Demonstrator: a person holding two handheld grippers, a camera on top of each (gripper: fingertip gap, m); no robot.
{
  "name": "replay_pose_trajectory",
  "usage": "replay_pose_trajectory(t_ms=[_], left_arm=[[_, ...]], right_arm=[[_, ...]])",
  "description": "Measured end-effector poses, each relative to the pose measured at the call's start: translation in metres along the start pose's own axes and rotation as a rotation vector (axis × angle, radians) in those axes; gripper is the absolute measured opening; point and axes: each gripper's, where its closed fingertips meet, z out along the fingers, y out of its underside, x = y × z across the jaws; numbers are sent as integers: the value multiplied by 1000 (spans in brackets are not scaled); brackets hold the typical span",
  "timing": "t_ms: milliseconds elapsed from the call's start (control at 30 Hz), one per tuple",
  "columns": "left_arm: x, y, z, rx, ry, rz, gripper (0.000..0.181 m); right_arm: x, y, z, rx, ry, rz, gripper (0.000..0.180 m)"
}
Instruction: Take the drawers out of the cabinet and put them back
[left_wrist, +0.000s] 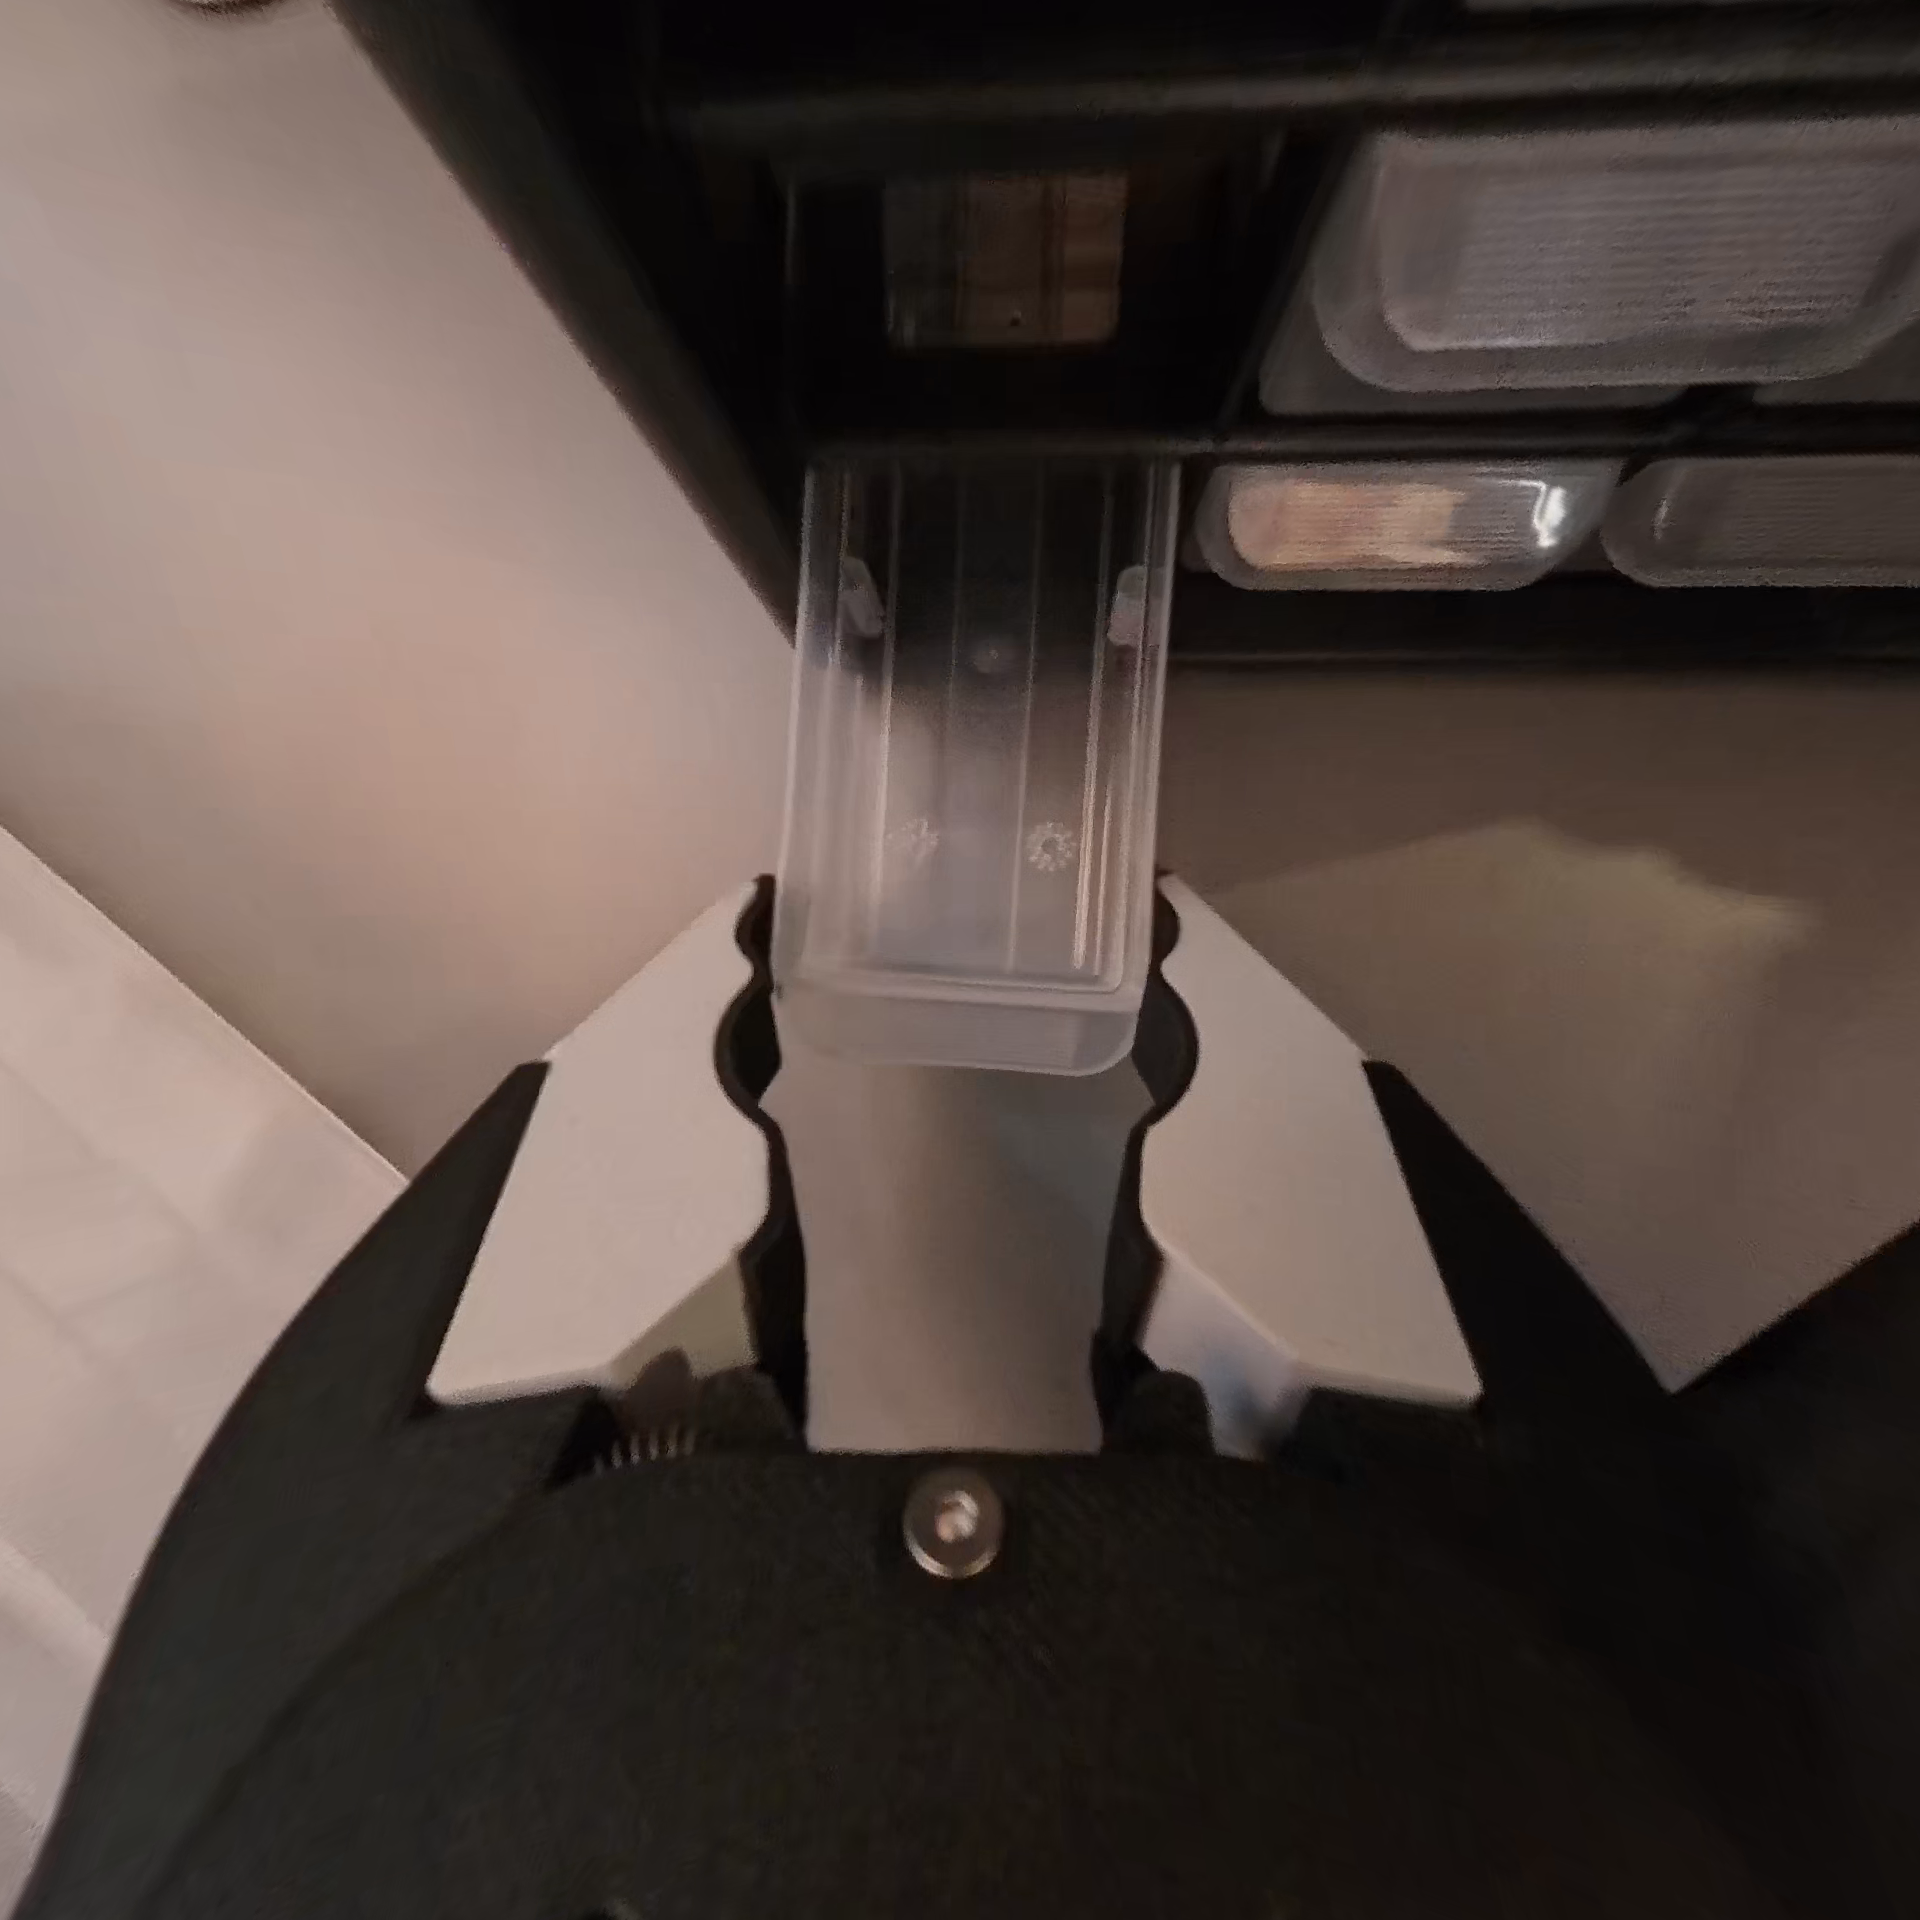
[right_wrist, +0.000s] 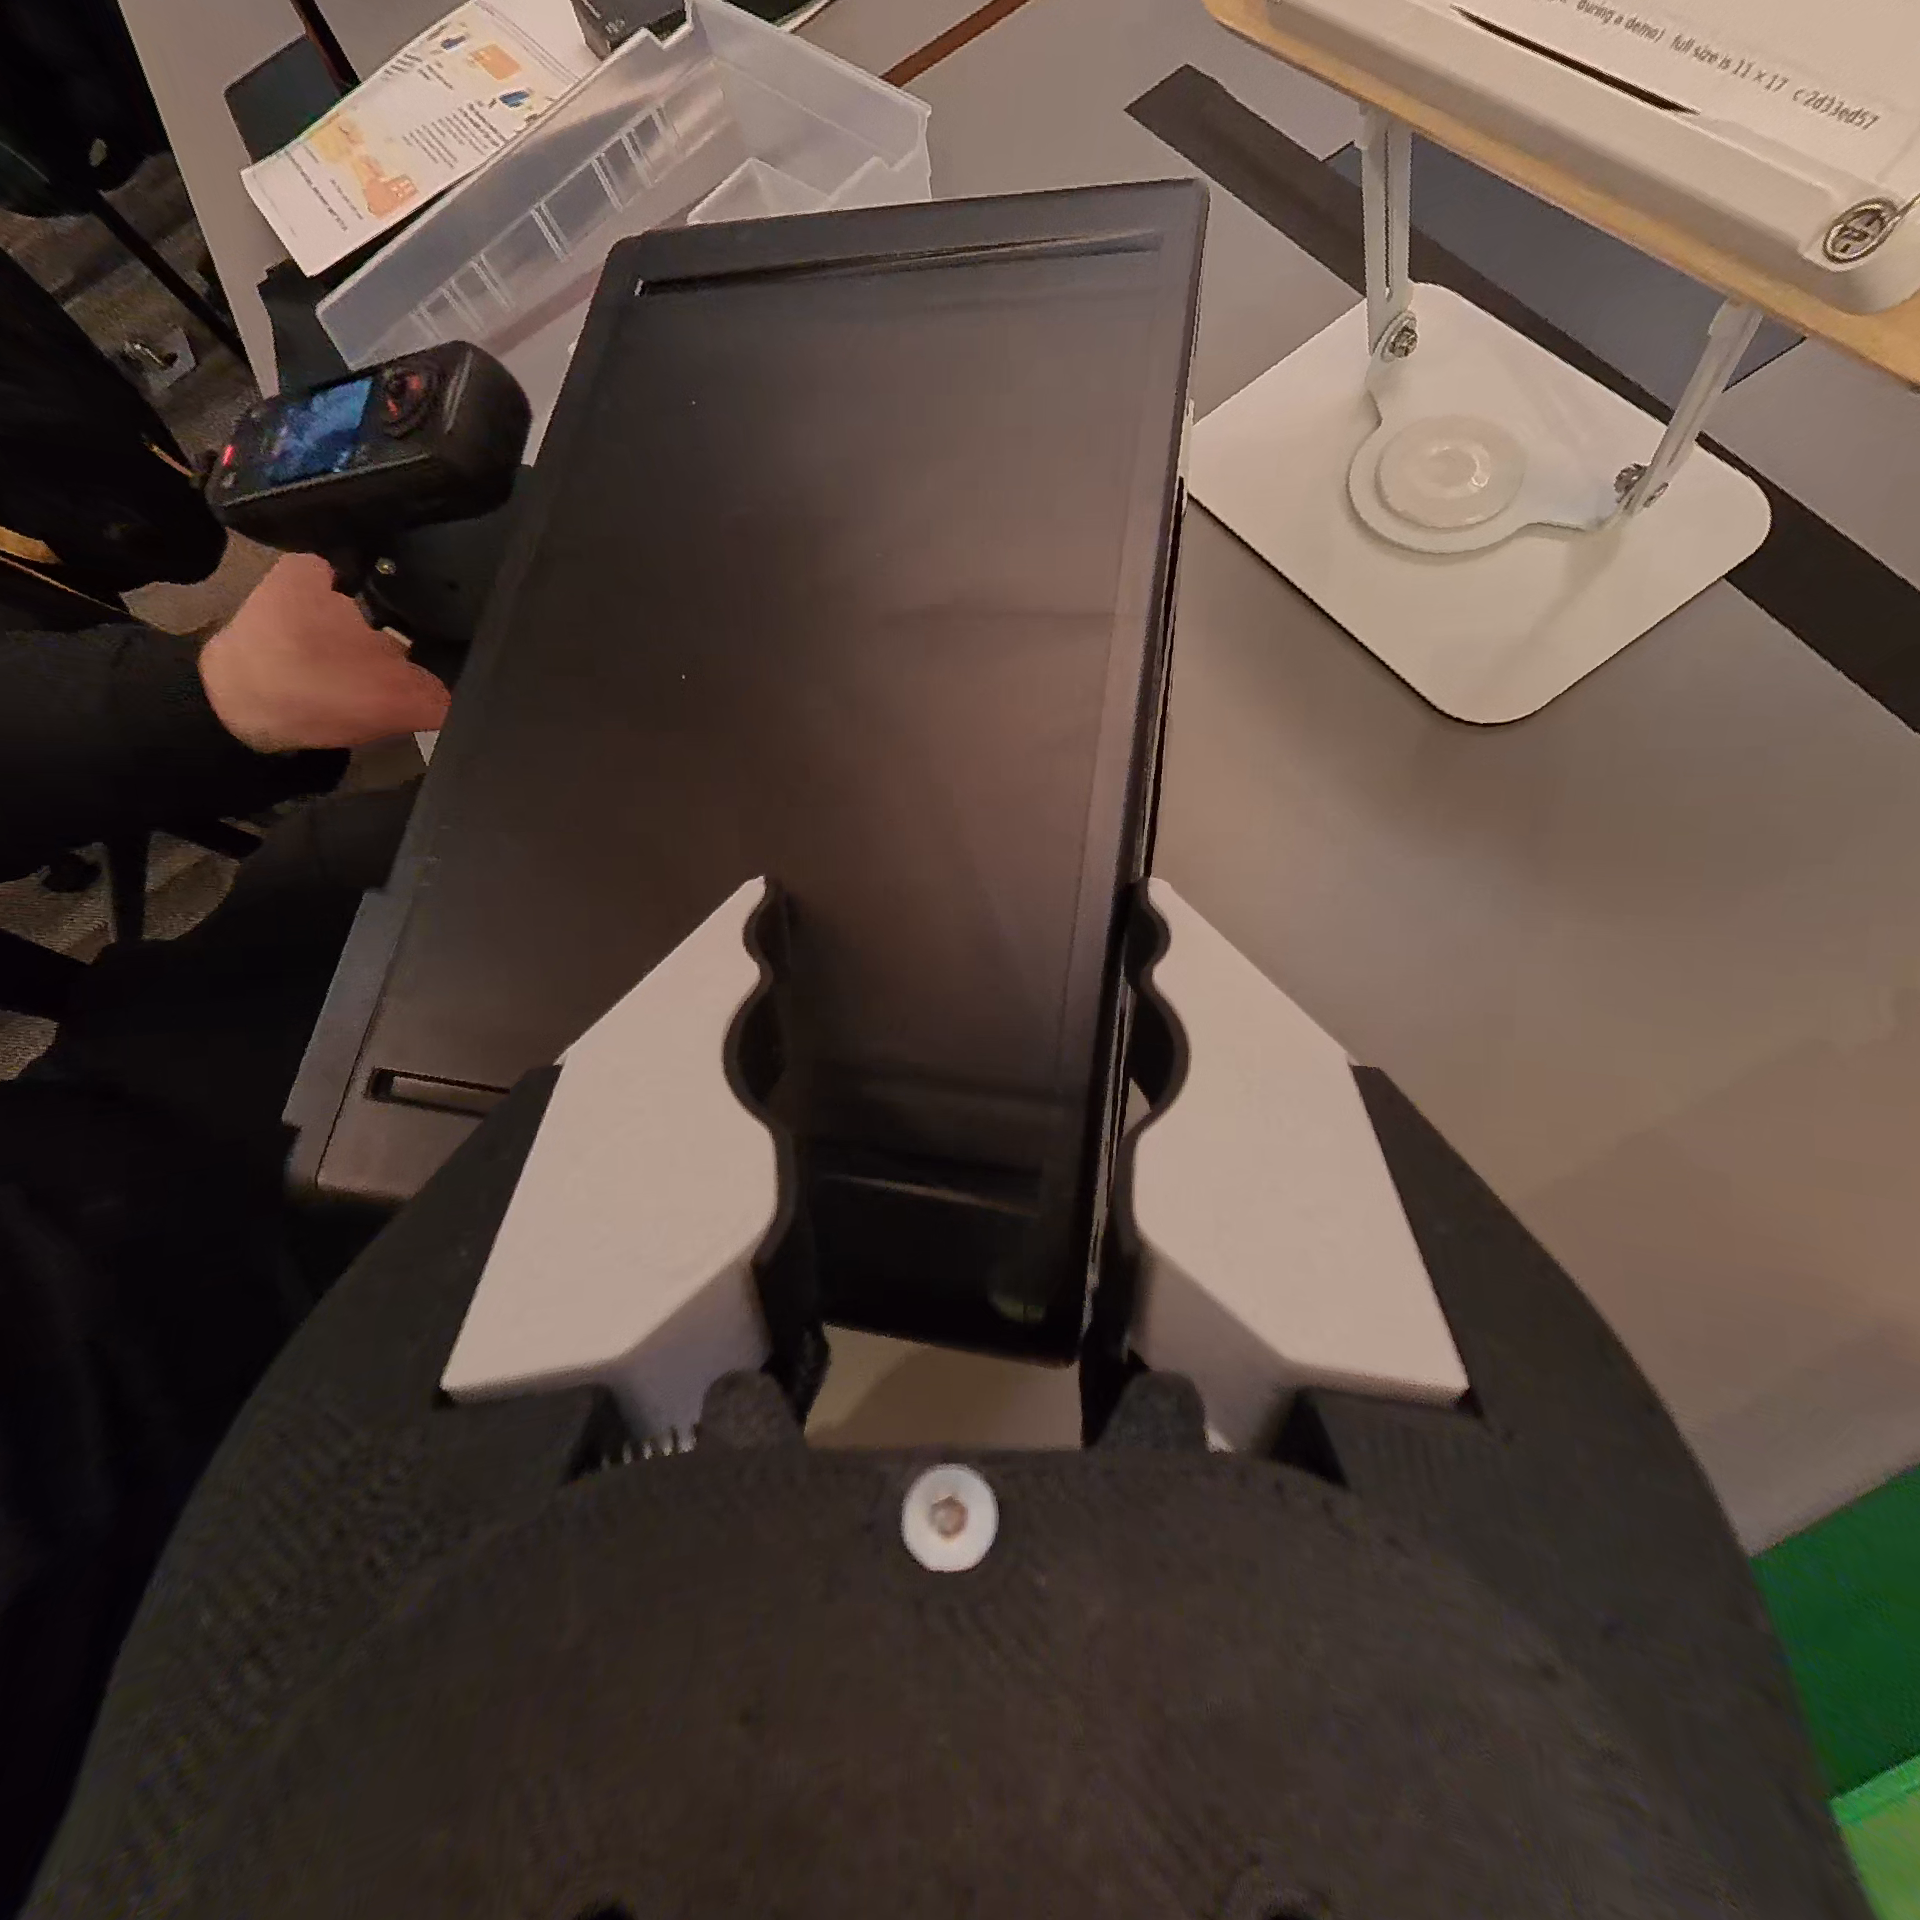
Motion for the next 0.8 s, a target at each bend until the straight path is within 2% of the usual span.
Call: replay_pose_trajectory(t_ms=[67, 167, 267, 400, 600, 733, 800], left_arm=[[5, 3, -3, -40, 51, -7, 82], [10, 25, -28, -178, 103, 48, 92], [-8, 28, -47, -198, 54, 114, 85], [-34, 19, -28, -218, -33, 143, 78], [-48, -42, -11, -16, -149, 141, 76], [-45, -61, 2, 56, -109, 53, 73], [-47, -59, 0, 45, -108, 47, 82]], right_arm=[[0, 0, 0, 3, -4, -2, 65], [0, 0, -1, 6, -12, -5, 64], [0, 0, -1, 3, -17, -12, 64], [0, 0, 0, 12, -33, -5, 65], [0, 0, 0, 16, -38, -2, 65], [0, 0, 0, 17, -42, -1, 65], [0, 1, 0, 18, -42, 0, 65]])
